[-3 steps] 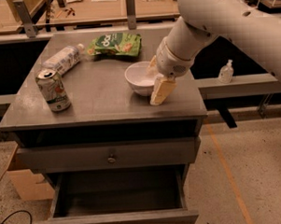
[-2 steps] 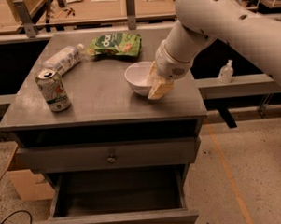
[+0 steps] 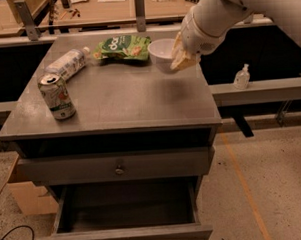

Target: Move white bowl near green rice chip bag

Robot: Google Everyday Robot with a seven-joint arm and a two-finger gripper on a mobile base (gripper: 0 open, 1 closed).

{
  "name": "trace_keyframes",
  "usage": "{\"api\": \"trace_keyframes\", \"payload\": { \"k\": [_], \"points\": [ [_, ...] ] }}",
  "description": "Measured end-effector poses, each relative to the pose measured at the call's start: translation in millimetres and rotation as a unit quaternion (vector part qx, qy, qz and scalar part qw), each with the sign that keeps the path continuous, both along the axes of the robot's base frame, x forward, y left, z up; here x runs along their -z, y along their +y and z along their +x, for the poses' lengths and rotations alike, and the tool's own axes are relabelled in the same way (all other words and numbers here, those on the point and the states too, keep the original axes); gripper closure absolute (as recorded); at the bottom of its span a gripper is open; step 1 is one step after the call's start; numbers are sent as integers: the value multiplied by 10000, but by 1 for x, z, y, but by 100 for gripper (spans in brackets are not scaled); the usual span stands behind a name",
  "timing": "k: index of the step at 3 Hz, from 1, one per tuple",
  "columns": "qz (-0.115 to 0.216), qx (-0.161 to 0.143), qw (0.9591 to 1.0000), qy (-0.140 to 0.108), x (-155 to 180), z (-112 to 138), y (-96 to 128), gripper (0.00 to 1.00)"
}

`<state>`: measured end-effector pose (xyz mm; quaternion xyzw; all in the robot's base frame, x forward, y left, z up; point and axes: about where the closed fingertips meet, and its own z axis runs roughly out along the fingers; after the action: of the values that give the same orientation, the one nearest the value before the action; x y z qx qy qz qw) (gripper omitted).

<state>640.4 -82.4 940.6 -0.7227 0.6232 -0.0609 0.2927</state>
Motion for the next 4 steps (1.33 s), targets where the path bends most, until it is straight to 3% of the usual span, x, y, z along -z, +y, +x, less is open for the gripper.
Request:
{"api": "trace_keyframes", "payload": {
  "k": [1,3,4],
  "points": [
    [-147,-67,9992,-374,-26,22,1,100],
    [-512,-391,9966,-514,-16,66,40,100],
    [-423,-434,9971,-452,-1,82,57,82]
  ]
}}
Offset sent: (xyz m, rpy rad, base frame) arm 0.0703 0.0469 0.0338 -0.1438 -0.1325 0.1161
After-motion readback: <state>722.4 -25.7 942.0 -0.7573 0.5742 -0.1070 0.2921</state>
